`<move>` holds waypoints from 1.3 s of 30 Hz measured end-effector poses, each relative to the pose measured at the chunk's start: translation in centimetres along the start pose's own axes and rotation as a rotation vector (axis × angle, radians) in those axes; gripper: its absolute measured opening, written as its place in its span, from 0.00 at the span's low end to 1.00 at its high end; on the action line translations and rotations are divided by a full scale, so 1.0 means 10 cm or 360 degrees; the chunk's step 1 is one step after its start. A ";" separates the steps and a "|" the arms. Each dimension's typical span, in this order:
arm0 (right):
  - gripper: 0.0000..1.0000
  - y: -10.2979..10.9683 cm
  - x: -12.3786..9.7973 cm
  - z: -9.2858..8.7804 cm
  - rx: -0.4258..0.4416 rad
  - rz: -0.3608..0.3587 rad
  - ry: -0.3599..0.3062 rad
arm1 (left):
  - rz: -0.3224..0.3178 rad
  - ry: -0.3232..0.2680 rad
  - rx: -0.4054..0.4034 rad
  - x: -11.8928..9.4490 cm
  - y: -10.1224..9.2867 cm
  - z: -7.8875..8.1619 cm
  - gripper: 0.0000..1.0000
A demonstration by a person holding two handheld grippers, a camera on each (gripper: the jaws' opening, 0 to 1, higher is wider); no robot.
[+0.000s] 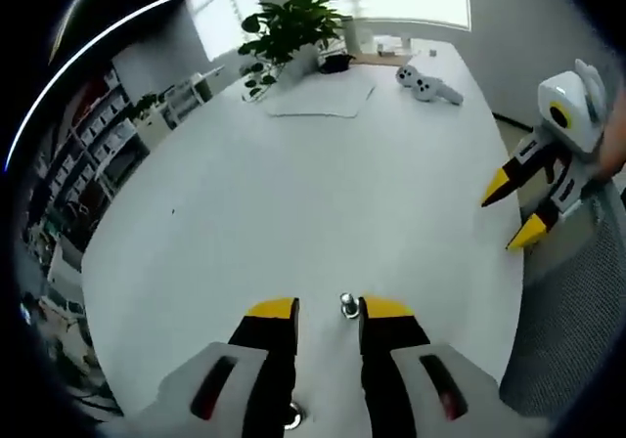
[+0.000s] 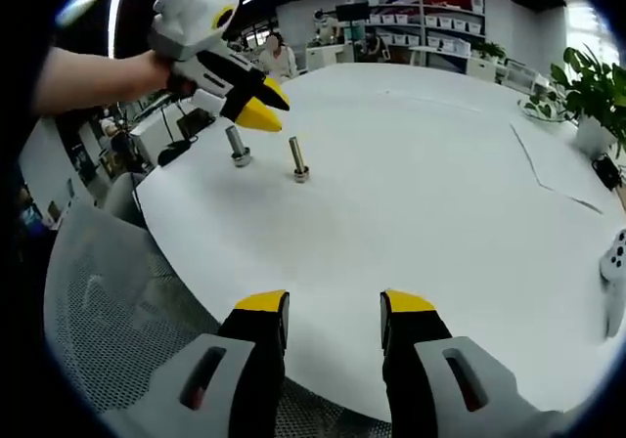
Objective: Place the washer onto the threaded stud by aligning its center hole with the stud, sliding it down to the base, and recovering from edge contact or off-axis alignment until the washer reaches the visible bottom stop.
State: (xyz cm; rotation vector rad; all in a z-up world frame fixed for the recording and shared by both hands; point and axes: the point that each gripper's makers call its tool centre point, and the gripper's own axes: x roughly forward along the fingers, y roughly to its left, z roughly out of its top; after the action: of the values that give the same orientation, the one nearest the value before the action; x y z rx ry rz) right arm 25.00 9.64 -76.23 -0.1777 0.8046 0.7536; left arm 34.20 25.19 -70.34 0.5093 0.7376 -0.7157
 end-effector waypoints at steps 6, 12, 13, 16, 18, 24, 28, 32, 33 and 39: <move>0.40 0.01 0.00 0.00 -0.0004 0.0010 0.0002 | 0.0090 -0.0146 -0.0172 -0.27 -0.07 -0.04 0.21; 0.40 0.04 0.01 -0.03 -0.0022 0.0026 0.0026 | 0.0187 -0.0196 -0.0312 -0.48 -0.09 -0.25 0.22; 0.40 0.04 0.01 -0.03 -0.0022 0.0028 0.0027 | 0.0192 -0.0203 -0.0342 -0.52 -0.10 -0.30 0.22; 0.40 0.04 0.01 -0.04 -0.0026 0.0029 0.0032 | 0.0237 -0.0227 -0.0401 -0.64 -0.09 -0.40 0.22; 0.40 0.04 0.01 -0.03 -0.0025 0.0027 0.0025 | 0.0264 -0.0255 -0.0459 -0.73 -0.09 -0.46 0.22; 0.40 0.04 0.01 -0.03 -0.0022 0.0026 0.0024 | 0.0340 -0.0290 -0.0573 -0.93 -0.14 -0.64 0.22; 0.40 0.04 0.00 -0.02 -0.0024 0.0026 0.0015 | 0.0376 -0.0305 -0.0609 -1.02 -0.19 -0.73 0.22; 0.40 0.05 0.00 -0.01 -0.0006 0.0041 0.0002 | 0.0436 -0.0338 -0.0696 -1.12 -0.18 -0.81 0.22; 0.40 0.06 0.00 0.00 -0.0011 0.0043 -0.0005 | 0.0442 -0.0328 -0.0701 -1.13 -0.21 -0.85 0.22; 0.40 0.10 0.01 -0.01 -0.0033 0.0066 0.0010 | 0.0532 -0.0352 -0.0785 -1.20 -0.24 -0.97 0.22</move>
State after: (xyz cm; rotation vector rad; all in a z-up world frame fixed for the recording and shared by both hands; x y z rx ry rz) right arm 24.34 10.38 -76.26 -0.1826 0.8089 0.8013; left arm 22.02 34.63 -67.96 0.0931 0.5747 -0.2545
